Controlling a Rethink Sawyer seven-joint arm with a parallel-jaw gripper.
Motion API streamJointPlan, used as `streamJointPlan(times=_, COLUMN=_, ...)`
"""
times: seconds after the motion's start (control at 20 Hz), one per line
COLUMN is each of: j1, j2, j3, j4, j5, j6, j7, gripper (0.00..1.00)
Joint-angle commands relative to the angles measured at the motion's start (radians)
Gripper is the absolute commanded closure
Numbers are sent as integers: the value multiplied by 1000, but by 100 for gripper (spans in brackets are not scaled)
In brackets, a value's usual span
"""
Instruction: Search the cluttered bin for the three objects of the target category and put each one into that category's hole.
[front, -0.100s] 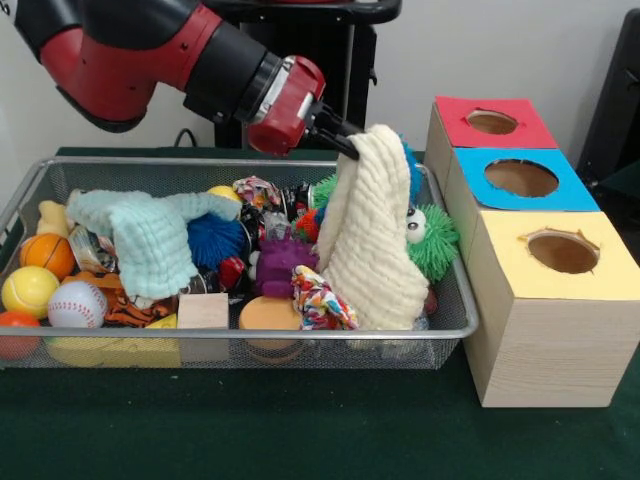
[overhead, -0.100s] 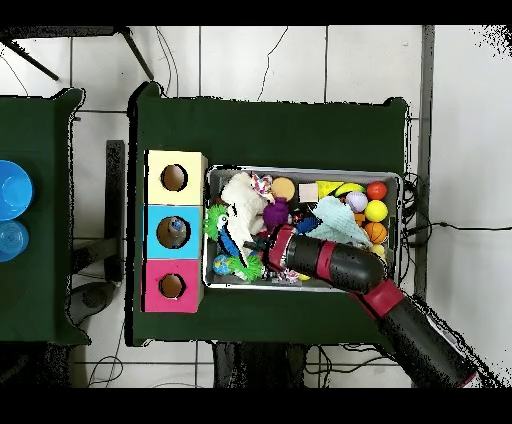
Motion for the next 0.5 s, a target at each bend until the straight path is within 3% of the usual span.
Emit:
streamJointPlan(times=0.05, j1=10, j2=0, j3=70, j4=-43, j5=53, j6=180, j7=10, gripper=100)
streamJointPlan(times=0.5, j1=23, j2=-83, j3=66, j4=-101, j5=81, j6=382, j7=10, gripper=100)
